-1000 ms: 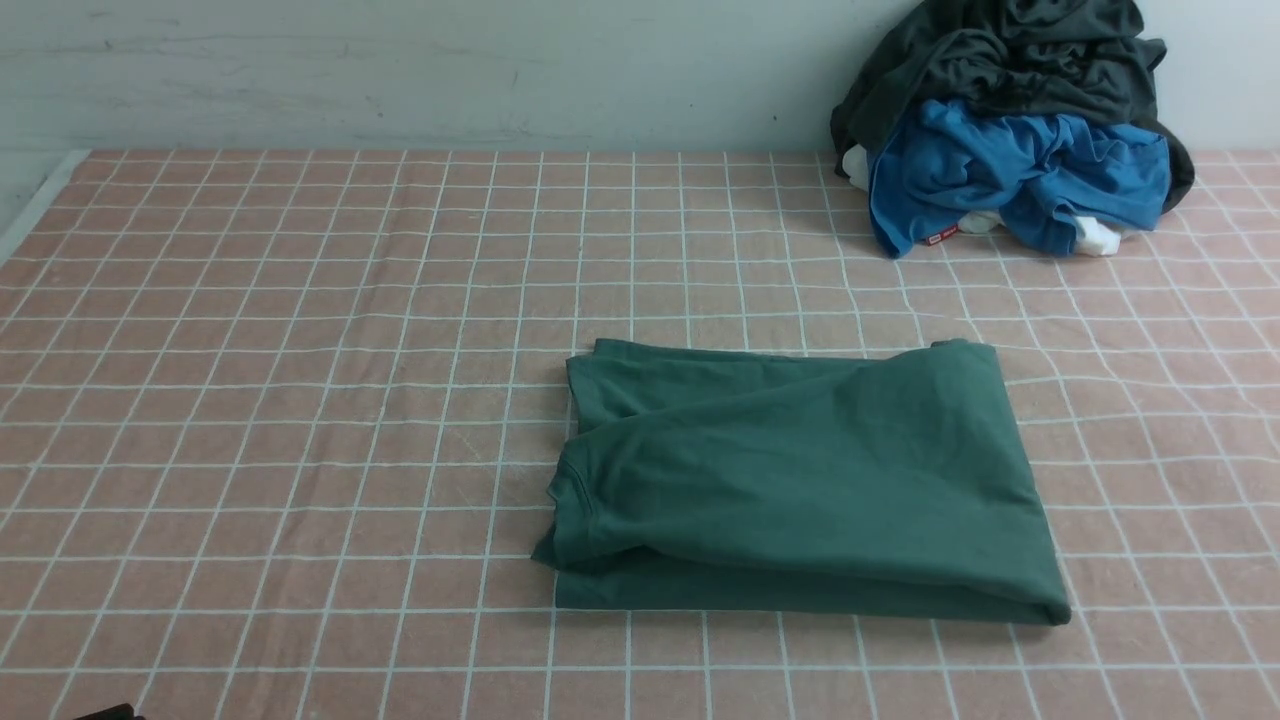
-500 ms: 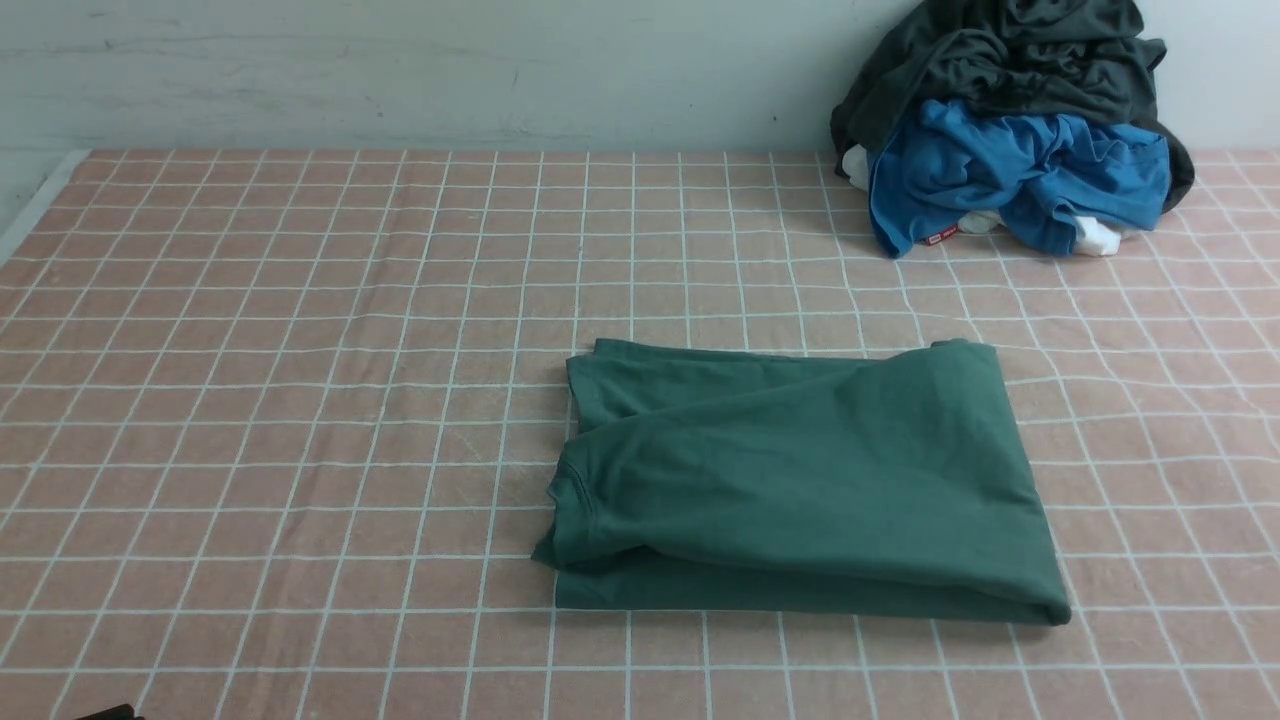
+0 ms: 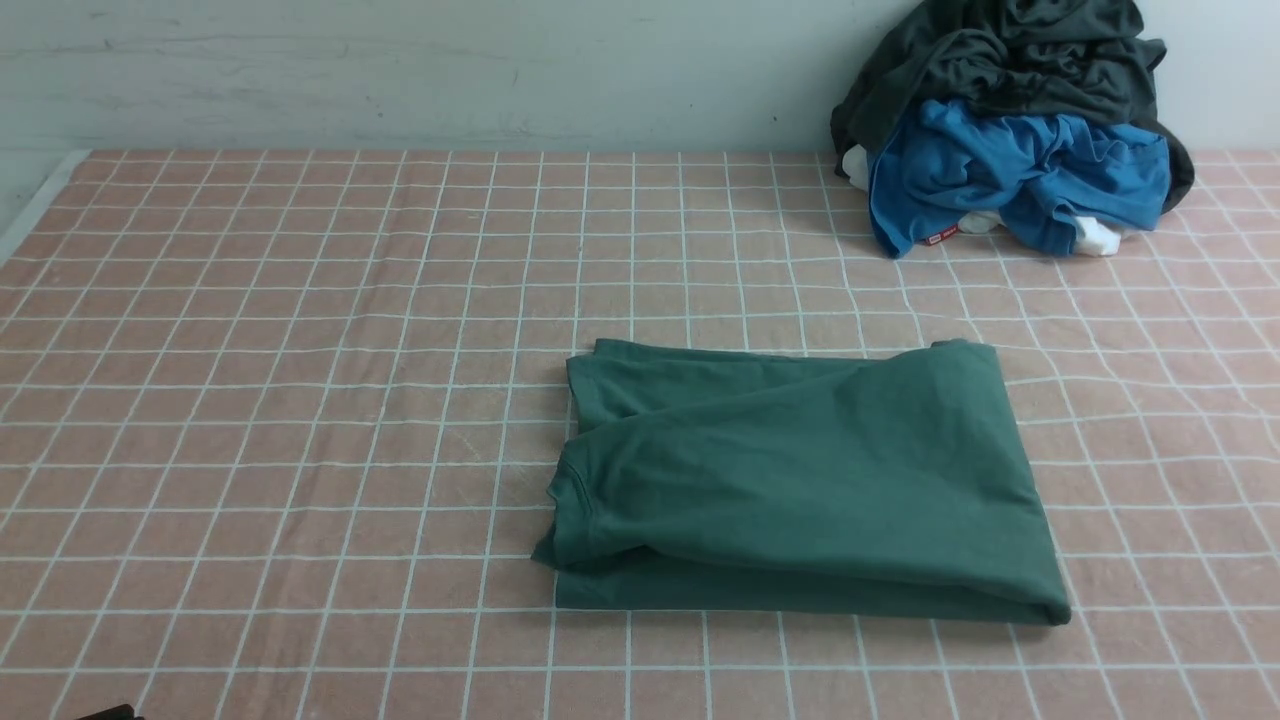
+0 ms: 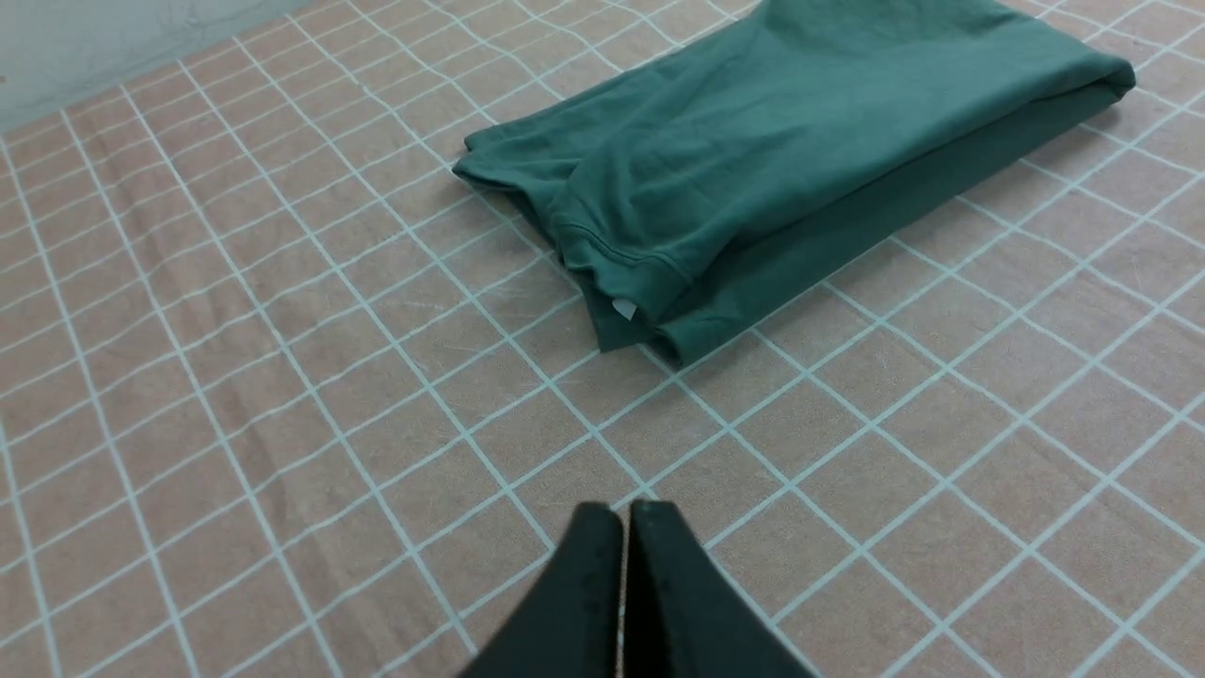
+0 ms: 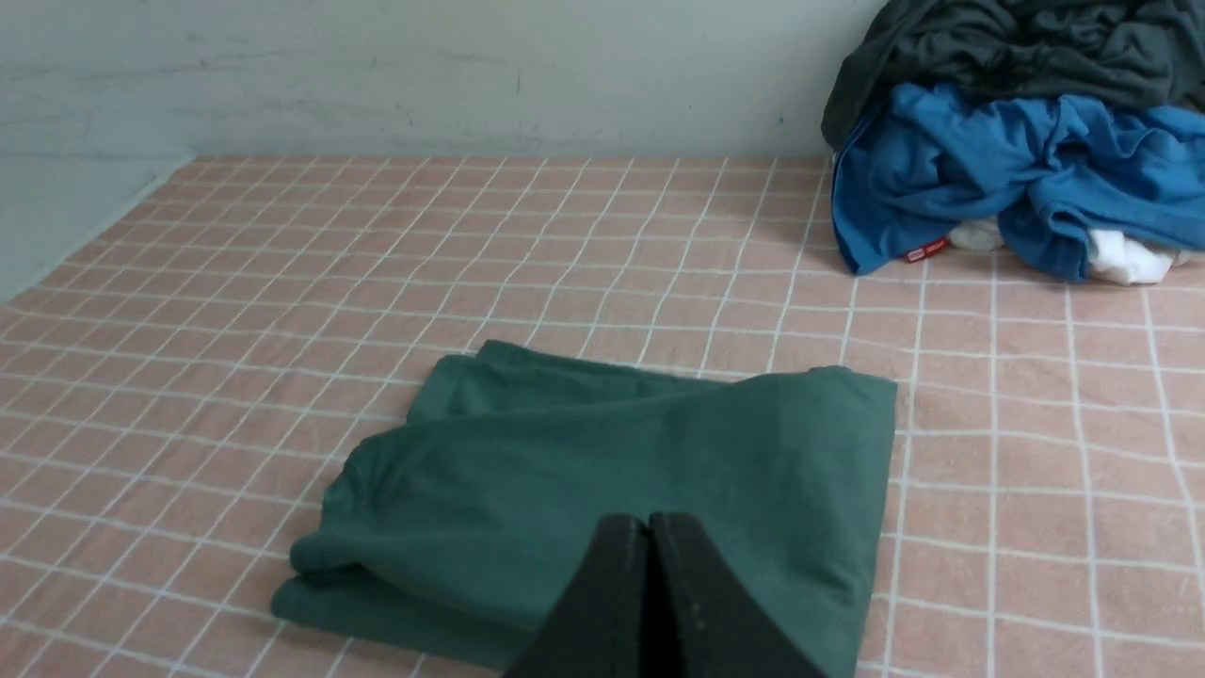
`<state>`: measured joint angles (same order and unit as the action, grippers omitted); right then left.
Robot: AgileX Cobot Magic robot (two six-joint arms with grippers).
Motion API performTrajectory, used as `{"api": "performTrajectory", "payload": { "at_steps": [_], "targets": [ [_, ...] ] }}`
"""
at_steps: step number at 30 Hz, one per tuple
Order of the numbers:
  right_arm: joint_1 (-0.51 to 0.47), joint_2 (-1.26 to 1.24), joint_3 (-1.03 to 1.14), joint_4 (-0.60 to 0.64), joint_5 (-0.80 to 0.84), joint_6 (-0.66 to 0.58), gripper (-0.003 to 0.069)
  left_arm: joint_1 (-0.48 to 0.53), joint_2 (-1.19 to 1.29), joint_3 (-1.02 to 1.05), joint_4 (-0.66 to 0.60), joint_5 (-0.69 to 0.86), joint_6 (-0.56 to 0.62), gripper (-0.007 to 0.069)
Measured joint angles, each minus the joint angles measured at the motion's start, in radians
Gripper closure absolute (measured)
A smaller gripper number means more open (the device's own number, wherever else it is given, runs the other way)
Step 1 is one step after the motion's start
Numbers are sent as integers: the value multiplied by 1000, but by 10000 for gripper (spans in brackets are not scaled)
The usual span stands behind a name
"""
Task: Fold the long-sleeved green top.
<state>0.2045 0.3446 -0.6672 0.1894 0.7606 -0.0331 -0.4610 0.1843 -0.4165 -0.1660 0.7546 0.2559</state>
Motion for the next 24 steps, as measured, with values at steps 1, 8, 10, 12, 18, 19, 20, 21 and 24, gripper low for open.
{"api": "performTrajectory", "payload": {
  "at_steps": [1,8,10,12,18,19,20,21,24],
  "targets": [
    [-9,-9,29,-7,-45,0,673,0,0,0,0,0,0,631],
    [-130,-108,394,-98,-516,1,673,0,0,0,0,0,0,631],
    [-194,-188,560,-136,-634,21,673,0,0,0,0,0,0,631],
    [-224,-221,627,-148,-644,45,673,0,0,0,0,0,0,631],
    [-278,-343,694,-246,-507,186,673,0,0,0,0,1,0,631],
    [-279,-345,694,-253,-501,191,673,0,0,0,0,1,0,631],
    [-279,-350,694,-264,-473,211,673,0,0,0,0,1,0,631],
    [-279,-354,694,-276,-424,227,673,0,0,0,0,1,0,631],
    [-279,-354,693,-281,-415,229,673,0,-1,0,0,2,-1,631]
  ]
}}
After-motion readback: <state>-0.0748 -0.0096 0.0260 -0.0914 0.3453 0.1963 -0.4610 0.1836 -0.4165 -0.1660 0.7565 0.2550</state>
